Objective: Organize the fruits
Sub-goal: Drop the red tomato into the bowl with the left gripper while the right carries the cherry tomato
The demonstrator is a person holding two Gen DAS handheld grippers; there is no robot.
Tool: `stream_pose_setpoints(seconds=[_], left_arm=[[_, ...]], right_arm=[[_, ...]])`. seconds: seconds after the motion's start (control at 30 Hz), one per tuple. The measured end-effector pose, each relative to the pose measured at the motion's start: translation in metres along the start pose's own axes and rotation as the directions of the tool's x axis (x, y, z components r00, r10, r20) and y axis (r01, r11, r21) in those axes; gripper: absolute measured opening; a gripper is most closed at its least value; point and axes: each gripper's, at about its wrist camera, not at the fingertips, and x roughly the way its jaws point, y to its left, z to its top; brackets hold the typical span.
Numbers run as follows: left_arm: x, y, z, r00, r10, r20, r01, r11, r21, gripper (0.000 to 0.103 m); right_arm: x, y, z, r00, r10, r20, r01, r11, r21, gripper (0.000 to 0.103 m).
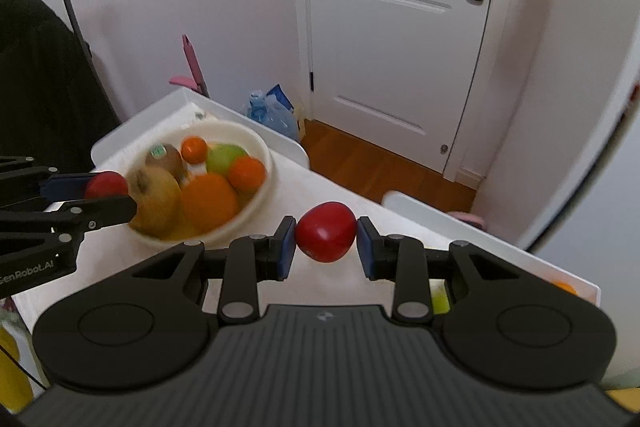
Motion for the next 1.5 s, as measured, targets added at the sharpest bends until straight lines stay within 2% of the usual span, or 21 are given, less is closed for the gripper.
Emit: stream_pose_setpoints(seconds=[0.23, 0.5, 0.73, 1.07, 1.1, 1.13, 1.17, 1.23, 1.5], left_arm=[[0.029, 0.058, 0.026, 1.000, -0.011, -0.019, 0.011, 1.000, 0.000, 0.034], [0.078, 0.103, 0.043, 0.998, -0.037, -0.059, 0.040, 0.999, 0.036, 0.034], [0.122, 0.128, 0.046, 0.991, -0.063, -0.114, 0.071, 0.996, 0.062, 0.034], [0.149, 0.140, 0.037, 0.983, -0.085, -0.165, 0.102, 0.990, 0.095, 0.035], [0.149, 0.141, 0.036, 0.982, -0.092, -0.166, 0.108, 0.990, 0.092, 0.039], [0.149, 0.142, 0.037, 0.982, -0.101, -0.161, 0.116, 0.989, 0.088, 0.050], [0.147, 0.142, 0.037, 0.982, -0.104, -0.155, 0.118, 0.989, 0.086, 0.066], [0.143, 0.144, 0.038, 0.986, -0.099, -0.133, 0.112, 0.990, 0.087, 0.083], [0.118, 0.149, 0.037, 0.989, -0.107, -0.102, 0.116, 0.989, 0.087, 0.092]], right_arm=[[0.034, 0.037, 0.037, 1.000, -0.013, 0.005, 0.012, 1.000, 0.028, 0.047], [0.084, 0.067, 0.064, 0.999, -0.031, -0.023, 0.032, 0.998, 0.058, 0.047], [0.124, 0.081, 0.073, 0.997, -0.042, -0.060, 0.047, 0.996, 0.079, 0.047], [0.150, 0.090, 0.076, 0.994, -0.054, -0.091, 0.063, 0.994, 0.093, 0.047], [0.150, 0.090, 0.077, 0.994, -0.056, -0.092, 0.065, 0.994, 0.093, 0.047], [0.151, 0.090, 0.077, 0.994, -0.058, -0.092, 0.066, 0.994, 0.092, 0.047], [0.151, 0.089, 0.078, 0.994, -0.059, -0.093, 0.068, 0.993, 0.092, 0.047], [0.151, 0.089, 0.079, 0.994, -0.059, -0.094, 0.068, 0.993, 0.093, 0.047], [0.161, 0.089, 0.084, 0.993, -0.033, -0.115, 0.044, 0.995, 0.092, 0.047]])
